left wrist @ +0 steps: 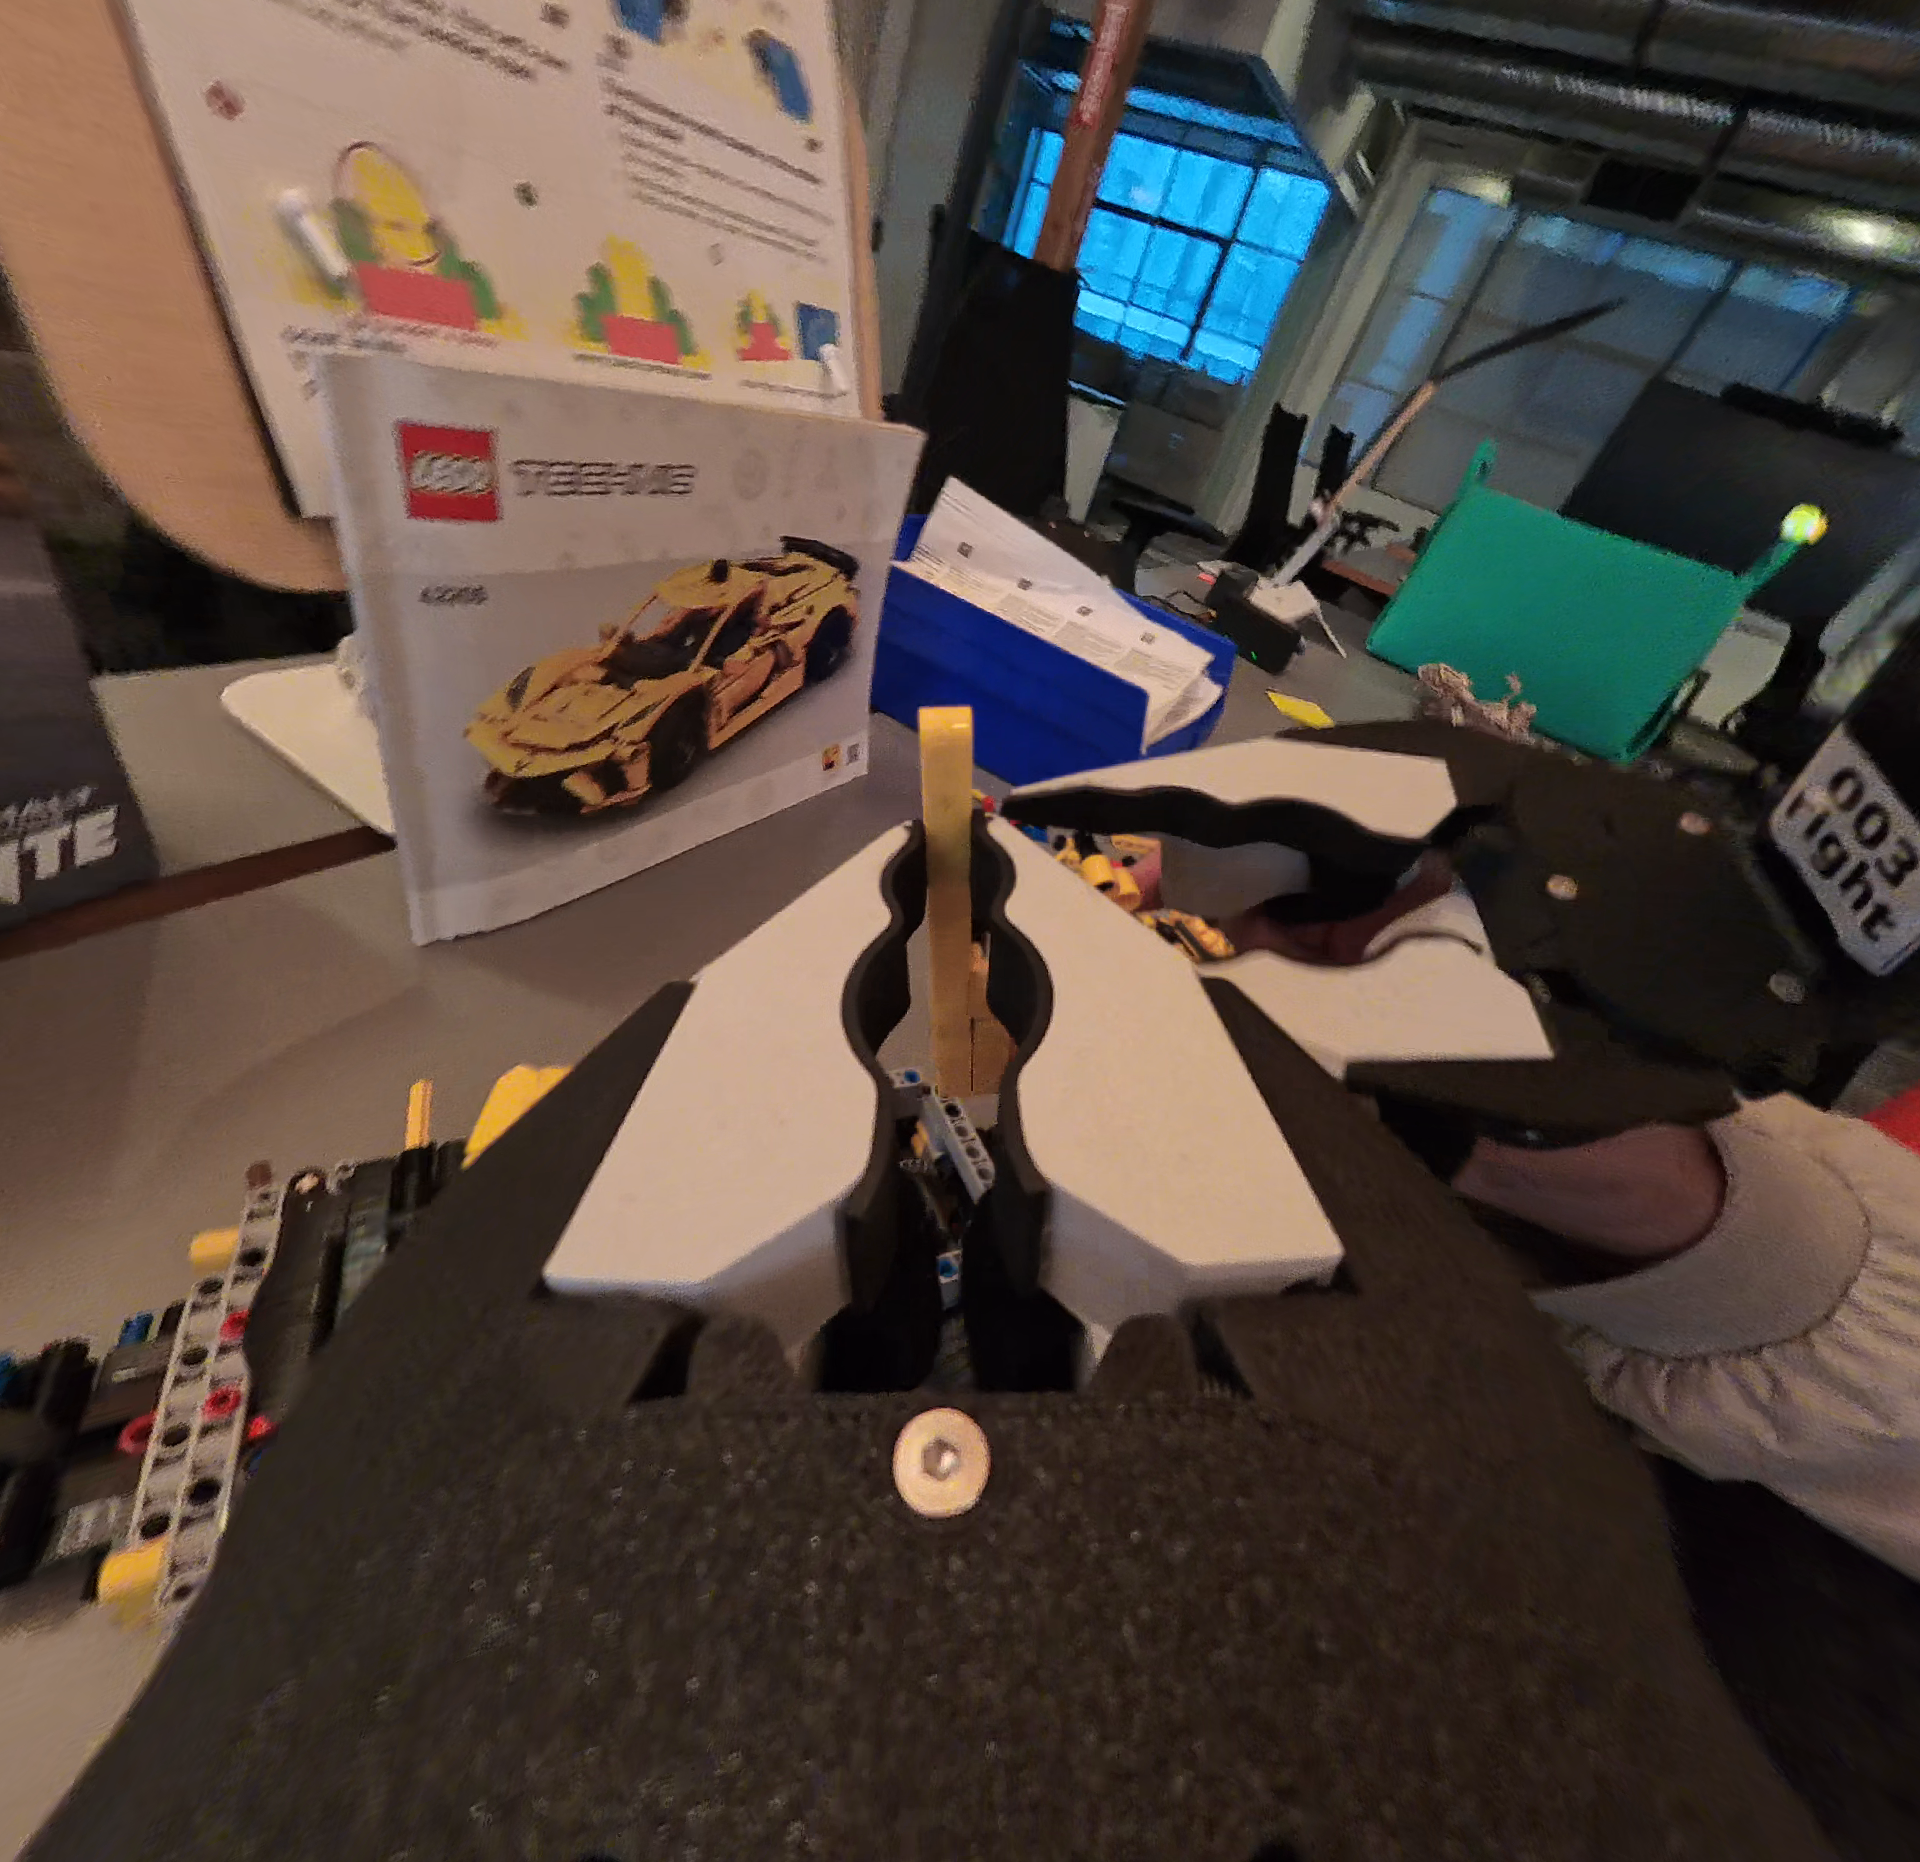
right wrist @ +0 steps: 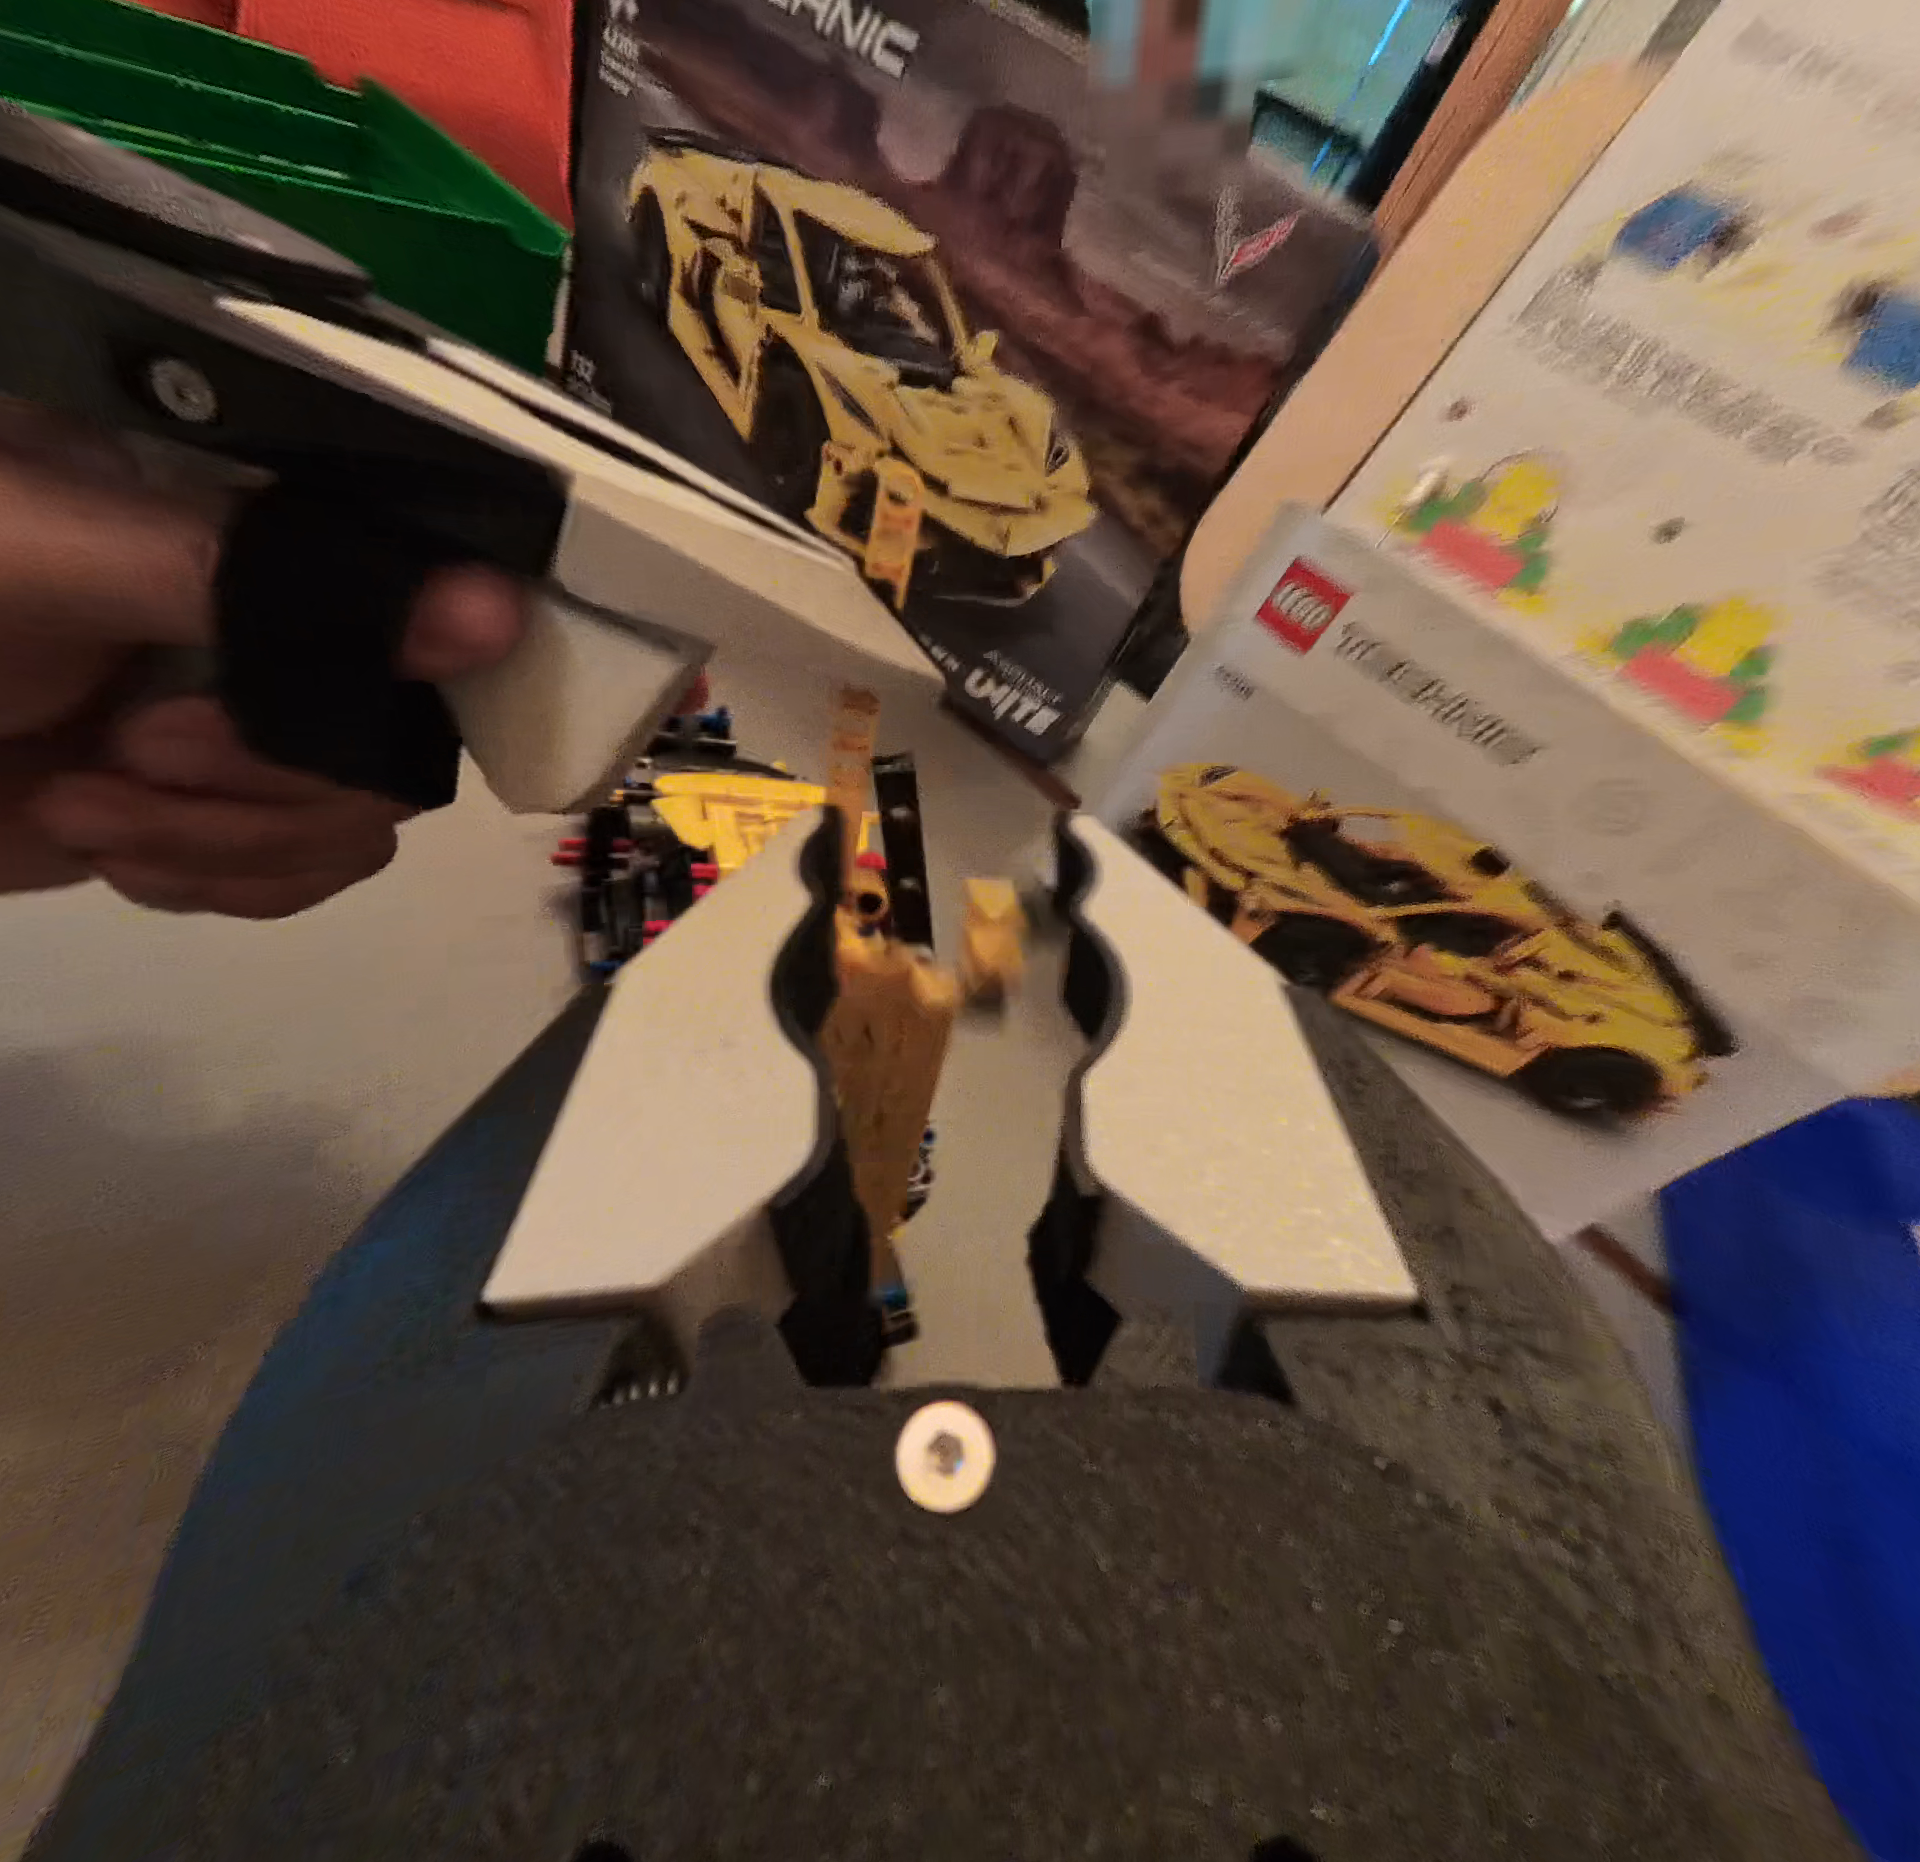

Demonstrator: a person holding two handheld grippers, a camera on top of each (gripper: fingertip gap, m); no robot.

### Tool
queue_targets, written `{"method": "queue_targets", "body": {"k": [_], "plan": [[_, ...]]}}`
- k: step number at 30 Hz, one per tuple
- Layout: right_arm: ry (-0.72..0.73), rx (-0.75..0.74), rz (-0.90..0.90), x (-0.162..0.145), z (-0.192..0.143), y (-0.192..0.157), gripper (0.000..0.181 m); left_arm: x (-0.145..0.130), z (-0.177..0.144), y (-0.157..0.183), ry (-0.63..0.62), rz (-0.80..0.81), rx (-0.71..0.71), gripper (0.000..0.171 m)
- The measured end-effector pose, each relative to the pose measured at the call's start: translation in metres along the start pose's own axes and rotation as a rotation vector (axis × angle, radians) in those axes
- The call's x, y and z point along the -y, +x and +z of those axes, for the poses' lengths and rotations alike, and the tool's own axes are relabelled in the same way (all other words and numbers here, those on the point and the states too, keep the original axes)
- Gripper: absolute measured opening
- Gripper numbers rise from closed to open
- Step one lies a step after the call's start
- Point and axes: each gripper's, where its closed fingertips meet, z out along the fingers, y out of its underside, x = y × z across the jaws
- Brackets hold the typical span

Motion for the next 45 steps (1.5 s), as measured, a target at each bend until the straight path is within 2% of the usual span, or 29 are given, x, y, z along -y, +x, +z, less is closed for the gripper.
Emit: {"method": "queue_targets", "body": {"k": [1,4,7,11,15,16,19,21,23,29,33,37,41,43,45], "plan": [[0.012,0.019,-0.033,0.005,-0.004,-0.002,0.025,0.001,0.002,0.008,-0.01,0.047,-0.012,0.007],[-0.061,0.114,0.009,0.005,-0.006,-0.013,0.036,0.006,0.006,0.025,-0.014,0.189,-0.004,0.006],[-0.078,0.099,-0.016,0.005,-0.011,-0.01,0.018,0.009,0.005,0.028,-0.012,0.233,0.033,0.006],[-0.077,0.106,0.026,0.003,-0.007,-0.012,0.019,0.008,0.006,0.025,0.003,0.171,0.026,0.007],[-0.156,0.127,0.08,-0.001,-0.007,-0.011,0.017,0.006,0.008,0.02,-0.021,0.18,0.051,0.006],[-0.137,0.134,0.074,0.002,-0.007,-0.011,0.016,0.008,0.007,0.016,-0.031,0.175,0.061,0.007],[-0.117,0.124,0.048,0.008,-0.009,-0.012,0.015,0.009,0.006,0.005,-0.063,0.056,0.064,0.008],[-0.129,0.113,0.013,0.004,-0.009,-0.014,0.006,0.004,0.004,-0.005,-0.085,-0.012,0.07,0.007],[-0.126,0.119,0.019,0.005,-0.009,-0.015,0.006,0.001,0.004,-0.009,-0.094,-0.084,0.048,0.008],[-0.136,0.133,0.044,0.0,-0.006,-0.014,0.006,-0.006,0.006,-0.013,-0.12,-0.096,0.038,0.008],[-0.15,0.195,0.106,-0.009,-0.006,-0.016,0.005,-0.007,0.004,0.011,-0.112,-0.015,-0.081,0.007],[-0.129,0.263,0.303,-0.014,-0.011,-0.003,0.005,-0.011,-0.002,0.019,-0.111,0.06,-0.093,0.007],[-0.142,0.302,0.349,-0.018,-0.012,-0.006,0.006,-0.015,0.002,0.029,-0.117,0.188,-0.072,0.007],[-0.079,0.346,0.365,-0.004,-0.018,-0.008,0.009,-0.009,-0.002,0.029,-0.093,0.152,-0.097,0.007],[0.08,0.43,0.467,0.028,-0.031,0.005,0.033,-0.008,-0.006,0.019,-0.097,0.095,-0.109,0.007]]}}
